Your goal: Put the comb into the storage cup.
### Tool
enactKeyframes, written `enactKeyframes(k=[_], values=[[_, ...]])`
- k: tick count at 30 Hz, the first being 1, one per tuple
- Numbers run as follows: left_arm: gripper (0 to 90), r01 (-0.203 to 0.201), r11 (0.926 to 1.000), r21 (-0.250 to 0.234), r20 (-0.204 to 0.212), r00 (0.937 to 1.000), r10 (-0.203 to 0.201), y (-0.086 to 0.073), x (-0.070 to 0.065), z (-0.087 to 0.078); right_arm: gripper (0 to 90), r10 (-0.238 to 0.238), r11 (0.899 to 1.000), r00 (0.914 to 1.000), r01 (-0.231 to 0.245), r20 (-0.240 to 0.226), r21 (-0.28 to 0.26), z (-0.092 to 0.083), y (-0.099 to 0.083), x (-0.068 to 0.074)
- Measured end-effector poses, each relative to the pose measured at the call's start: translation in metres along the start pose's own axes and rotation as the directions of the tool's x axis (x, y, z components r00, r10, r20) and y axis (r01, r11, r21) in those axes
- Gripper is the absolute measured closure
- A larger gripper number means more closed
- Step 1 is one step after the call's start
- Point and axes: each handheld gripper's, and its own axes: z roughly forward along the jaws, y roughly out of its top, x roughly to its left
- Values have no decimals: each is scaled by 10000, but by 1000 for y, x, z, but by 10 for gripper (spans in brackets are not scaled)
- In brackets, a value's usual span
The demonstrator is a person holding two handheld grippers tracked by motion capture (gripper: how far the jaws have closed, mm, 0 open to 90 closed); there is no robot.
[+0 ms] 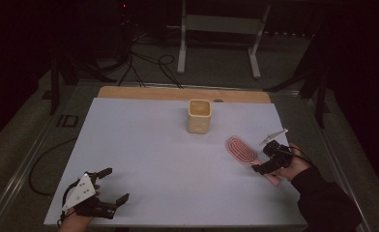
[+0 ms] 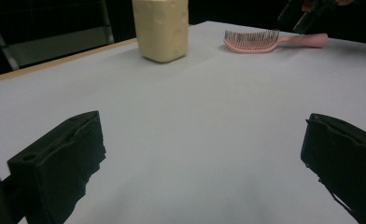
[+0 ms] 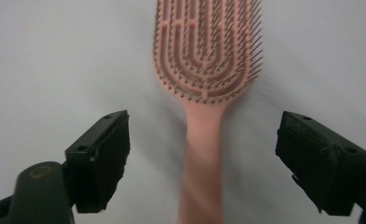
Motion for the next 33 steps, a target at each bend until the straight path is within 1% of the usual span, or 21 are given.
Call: enactKeyframes(k=[2,3,4,6,7,8,10,11,12,14,15,16,18,20,22,25,27,30,32,33], values=[[0,-20,10000,-6,-1,10000,20,0,0,0,187,199,9992,9997,-194,-171,335,3,1,-1],[0,-13,10000,-12,12,10000,13,0,0,0,194,210,9988,9996,-202,-177,444,4,1,-1],[0,-10,10000,-7,19,10000,10,0,0,0,210,138,9987,9999,-134,-73,500,4,2,0],[0,18,10000,5,25,10000,-18,0,0,0,226,175,9981,9998,-175,-7,586,5,3,1],[0,6,10000,17,18,10000,-6,0,0,0,248,228,9979,9997,-234,93,609,6,3,1],[0,-7,10000,25,25,10000,7,0,0,0,269,144,9977,9999,-148,63,669,6,4,1],[0,9,10000,8,28,10000,-9,0,0,0,289,136,9966,9998,-145,108,817,7,6,2],[0,23,10000,12,23,10000,-23,0,0,0,343,140,9962,9999,-147,91,862,8,7,2],[0,21,10000,18,14,10000,-21,0,0,0,356,112,9956,9999,-110,-12,928,9,8,2],[0,-2,10000,19,23,10000,2,0,0,0,365,242,9940,9996,-226,-137,1072,11,10,3],[0,3,10000,11,29,10000,-3,0,0,0,365,158,9933,9998,-140,-152,1147,12,11,2],[0,10,10000,16,27,10000,-10,0,0,0,364,225,9919,9997,-214,-74,1252,13,12,3],[0,0,10000,24,13,10000,0,0,0,0,358,311,9908,9995,-313,40,1320,16,13,2],[0,-10,10000,18,18,10000,10,0,0,0,390,339,9900,9993,-356,148,1366,18,14,1],[0,19,10000,15,17,10000,-19,0,1,0,396,395,9890,9991,-415,166,1421,19,15,0],[0,-9,10000,24,24,10000,8,0,0,0,454,407,9868,9991,-421,122,1564,22,16,-1],[0,10,10000,21,24,10000,-10,0,0,0,466,440,9850,9989,-456,133,1663,24,17,0],[0,-15,10000,33,11,10000,15,0,0,0,507,475,9830,9988,-490,129,1772,26,18,0],[0,4,10000,12,26,10000,-4,0,0,0,552,427,9813,9990,-448,151,1872,27,18,-1],[0,8,10000,20,21,10000,-8,0,0,0,557,401,9810,9990,-427,174,1891,27,19,-1]])
